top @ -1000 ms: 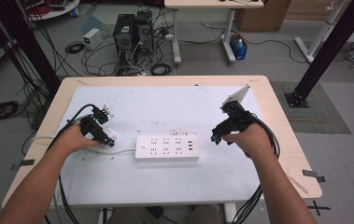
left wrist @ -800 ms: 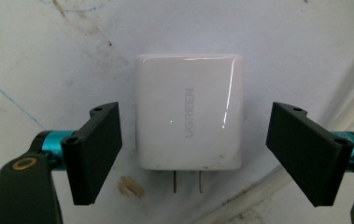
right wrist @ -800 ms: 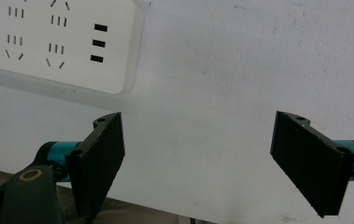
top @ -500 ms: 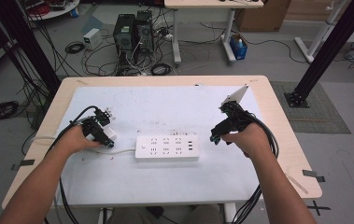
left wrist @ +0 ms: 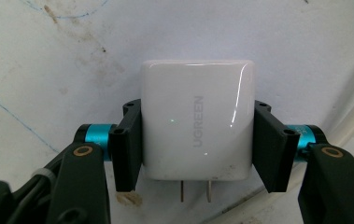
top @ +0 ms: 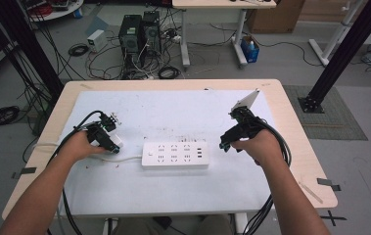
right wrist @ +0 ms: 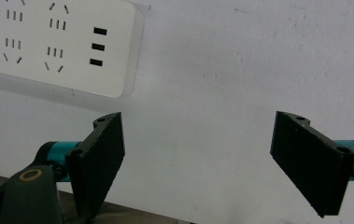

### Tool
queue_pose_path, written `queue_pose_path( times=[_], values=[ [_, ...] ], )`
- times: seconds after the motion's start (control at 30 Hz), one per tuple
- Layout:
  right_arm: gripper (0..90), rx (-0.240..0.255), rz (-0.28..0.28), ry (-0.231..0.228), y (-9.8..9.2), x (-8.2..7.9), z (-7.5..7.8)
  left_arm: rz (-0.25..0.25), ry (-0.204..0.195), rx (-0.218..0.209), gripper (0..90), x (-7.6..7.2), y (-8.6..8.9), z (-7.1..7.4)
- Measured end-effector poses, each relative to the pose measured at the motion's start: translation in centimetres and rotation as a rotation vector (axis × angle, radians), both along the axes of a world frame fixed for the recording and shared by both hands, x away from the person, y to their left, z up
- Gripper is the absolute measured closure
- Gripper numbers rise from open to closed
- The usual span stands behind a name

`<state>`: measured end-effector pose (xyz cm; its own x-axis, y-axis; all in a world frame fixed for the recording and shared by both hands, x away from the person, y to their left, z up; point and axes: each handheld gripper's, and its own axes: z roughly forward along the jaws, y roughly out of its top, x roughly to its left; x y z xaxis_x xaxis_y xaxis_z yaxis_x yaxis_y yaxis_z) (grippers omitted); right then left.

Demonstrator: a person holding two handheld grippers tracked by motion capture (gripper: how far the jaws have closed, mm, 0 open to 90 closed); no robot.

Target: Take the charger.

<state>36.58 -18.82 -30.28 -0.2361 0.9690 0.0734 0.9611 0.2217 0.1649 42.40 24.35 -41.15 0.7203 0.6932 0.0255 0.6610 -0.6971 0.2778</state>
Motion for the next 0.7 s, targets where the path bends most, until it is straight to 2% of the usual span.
queue_pose_path(
  times=[0.13,0.2,0.27,0.33,0.47,0.63,0.7],
  values=[
    [17.2,-0.001,0.003,-0.001,-0.1,0.0,-0.1,0.009,-0.001,0.01,42.6,-0.1,-0.1,0.1],
    [17.2,-0.001,0.002,0.001,-0.1,0.0,-0.1,0.01,0.015,-0.003,42.6,-0.1,-0.1,0.2],
    [17.2,0.0,0.004,0.003,0.0,0.0,-0.1,0.017,0.006,-0.003,42.7,-0.2,-0.1,0.7],
    [17.2,0.006,0.008,0.001,0.0,0.0,-0.1,0.015,0.004,-0.019,42.7,-0.5,-0.1,1.4],
    [17.2,0.012,0.007,0.004,0.1,0.1,-0.1,-0.002,-0.004,-0.011,42.7,-1.3,-0.3,2.9],
    [17.2,0.019,0.003,0.001,0.0,0.1,0.0,0.014,-0.013,-0.022,42.7,-2.2,0.1,5.6],
    [17.2,0.019,-0.001,0.005,0.0,0.1,0.1,0.01,-0.02,-0.015,42.7,-2.8,0.0,6.6]
  ],
)
